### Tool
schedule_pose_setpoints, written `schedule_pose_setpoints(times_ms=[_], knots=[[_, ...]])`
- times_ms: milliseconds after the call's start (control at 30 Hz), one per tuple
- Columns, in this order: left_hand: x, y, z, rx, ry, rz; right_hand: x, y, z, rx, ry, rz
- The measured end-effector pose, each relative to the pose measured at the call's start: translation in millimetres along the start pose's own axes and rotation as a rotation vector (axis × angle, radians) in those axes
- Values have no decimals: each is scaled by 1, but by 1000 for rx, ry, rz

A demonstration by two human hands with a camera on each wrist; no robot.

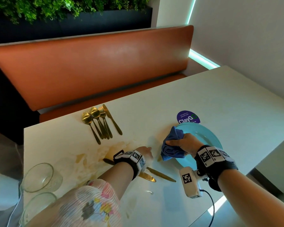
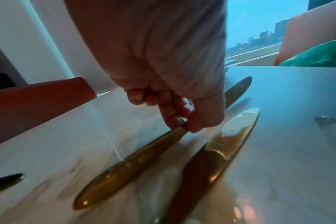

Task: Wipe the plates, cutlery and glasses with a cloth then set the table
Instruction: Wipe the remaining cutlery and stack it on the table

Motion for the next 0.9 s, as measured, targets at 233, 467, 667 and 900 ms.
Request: schedule_pose_setpoints(times_ms=[233, 467, 667, 900], knots=[[-19, 35, 33, 69, -35, -108, -9, 5, -11, 10, -298, -18], [-39, 75, 82, -131, 218, -217, 5, 21, -3, -65, -658, -29], [-41, 102, 86, -134, 498, -326, 34, 34, 14, -82, -671, -15], [-41, 123, 34, -44, 541, -362, 96, 49, 43, -175, -761, 126]])
Point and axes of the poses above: each hand's wrist, its own y-axis away from the middle knuckle, its own x-axis out of the palm, z = x × y, the point moved 9 cm from there along -y, towards the middle knuckle, and after that the axes turned 5 degrees about z, right-handed, at the moved point
